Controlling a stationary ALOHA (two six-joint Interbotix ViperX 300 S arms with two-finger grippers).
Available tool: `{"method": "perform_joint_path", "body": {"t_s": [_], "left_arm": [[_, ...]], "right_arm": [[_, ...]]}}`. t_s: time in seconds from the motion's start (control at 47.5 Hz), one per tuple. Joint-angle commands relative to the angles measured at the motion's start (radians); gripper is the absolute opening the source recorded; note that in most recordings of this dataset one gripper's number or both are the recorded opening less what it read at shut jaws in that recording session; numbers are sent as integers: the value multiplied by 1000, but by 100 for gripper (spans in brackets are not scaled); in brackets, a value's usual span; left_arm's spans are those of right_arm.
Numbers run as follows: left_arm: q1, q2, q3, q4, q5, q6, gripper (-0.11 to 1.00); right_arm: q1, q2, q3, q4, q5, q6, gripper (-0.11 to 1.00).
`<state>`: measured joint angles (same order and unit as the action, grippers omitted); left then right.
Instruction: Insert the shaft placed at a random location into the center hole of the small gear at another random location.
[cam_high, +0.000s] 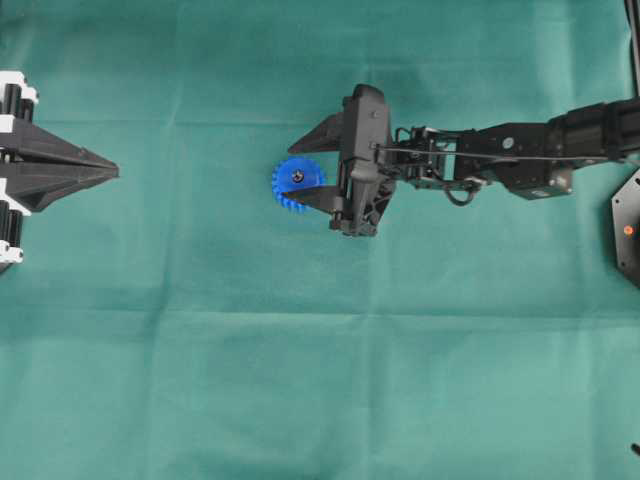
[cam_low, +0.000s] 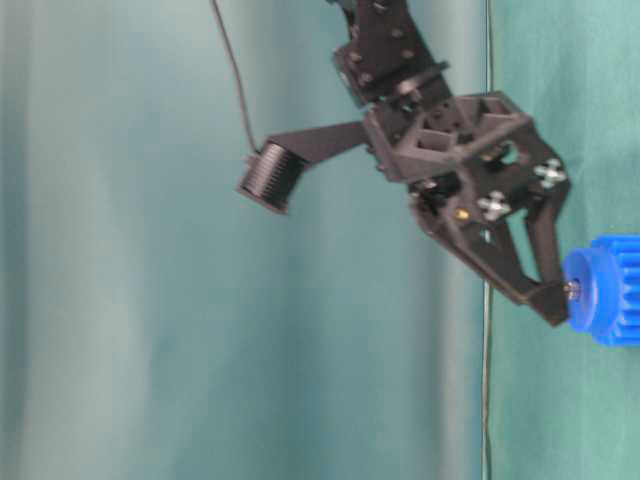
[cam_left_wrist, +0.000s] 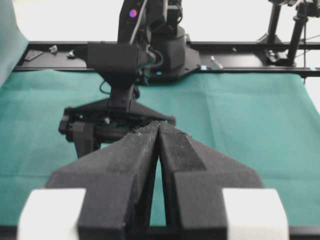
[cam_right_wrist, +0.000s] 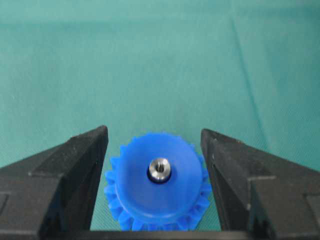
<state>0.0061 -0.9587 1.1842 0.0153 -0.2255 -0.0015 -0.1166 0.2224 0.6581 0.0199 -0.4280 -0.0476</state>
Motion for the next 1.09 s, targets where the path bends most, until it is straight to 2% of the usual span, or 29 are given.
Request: {"method": "perform_joint_path", "body": {"t_s": [0.0,0.82,1.073], "left_arm": [[2,6,-18,3,-5,-3,0],[2,8,-18,3,-5,-6,0],[2,6,-18,3,-5,-6,0]], "right_arm": [[3,-61,3,3,-9,-8,74],[2,-221,184,3,-14,-8,74],[3,-236,196,3,-14,-8,74]]}}
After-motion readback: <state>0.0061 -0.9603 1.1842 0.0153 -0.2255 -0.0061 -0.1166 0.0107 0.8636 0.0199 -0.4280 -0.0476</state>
